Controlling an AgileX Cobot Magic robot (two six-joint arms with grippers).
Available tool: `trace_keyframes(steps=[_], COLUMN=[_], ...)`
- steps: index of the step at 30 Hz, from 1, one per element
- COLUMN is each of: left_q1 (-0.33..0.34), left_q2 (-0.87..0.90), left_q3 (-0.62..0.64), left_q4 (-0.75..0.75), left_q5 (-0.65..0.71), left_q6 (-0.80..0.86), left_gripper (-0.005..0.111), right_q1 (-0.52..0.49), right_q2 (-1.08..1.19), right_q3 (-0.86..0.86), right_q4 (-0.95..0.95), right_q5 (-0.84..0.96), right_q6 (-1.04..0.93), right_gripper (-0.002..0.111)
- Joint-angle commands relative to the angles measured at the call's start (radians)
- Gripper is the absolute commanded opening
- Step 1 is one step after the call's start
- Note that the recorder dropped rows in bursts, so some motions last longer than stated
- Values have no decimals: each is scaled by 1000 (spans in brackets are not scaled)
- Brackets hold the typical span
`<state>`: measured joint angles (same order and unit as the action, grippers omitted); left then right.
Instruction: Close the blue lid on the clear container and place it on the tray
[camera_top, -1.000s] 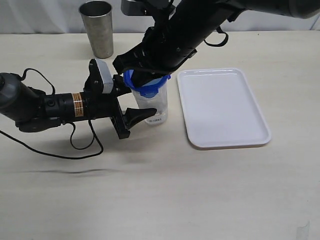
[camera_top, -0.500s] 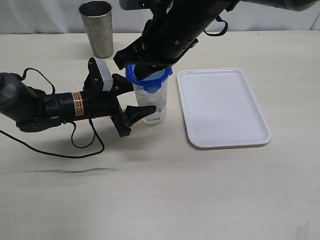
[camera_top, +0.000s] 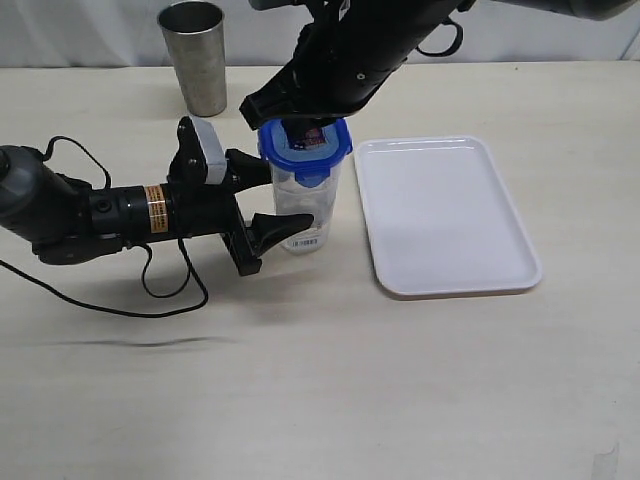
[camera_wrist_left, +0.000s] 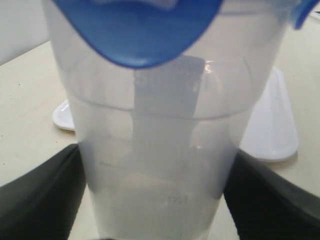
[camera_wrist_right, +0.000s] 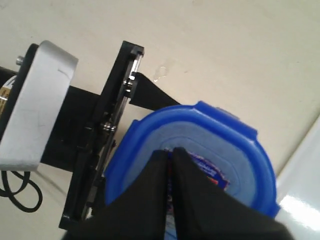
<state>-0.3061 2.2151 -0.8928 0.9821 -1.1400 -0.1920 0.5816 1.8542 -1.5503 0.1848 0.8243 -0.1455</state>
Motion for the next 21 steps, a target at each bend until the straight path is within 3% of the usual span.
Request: trace_keyframes(steps=[1, 6, 8, 11, 15, 17, 21], left_q1=[-8, -8, -8, -8, -8, -8, -8], left_q2=[-10, -10, -10, -10, -10, -10, -10], left_q3=[-6, -6, -6, -6, -6, -6, -8], left_q4=[2, -11, -11, -11, -29, -50, -61], left_q5=[-81, -81, -81, -81, -81, -81, -81], left_q6=[0, 0, 0, 24, 45, 45, 45], left_gripper=[0, 0, 6, 30, 74, 84, 85], right_q1=[-9, -9, -9, -9, -9, -9, -9], right_q2=[15, 17, 17, 17, 17, 17, 17], right_q3=[9, 11, 11, 11, 11, 11, 11], right_q4=[-63, -59, -59, -59, -59, -59, -59], right_q5=[20, 22, 25, 28, 33, 33, 33], right_q6=[29, 29, 29, 29, 29, 29, 32], right_gripper=[4, 4, 4, 4, 4, 4, 4])
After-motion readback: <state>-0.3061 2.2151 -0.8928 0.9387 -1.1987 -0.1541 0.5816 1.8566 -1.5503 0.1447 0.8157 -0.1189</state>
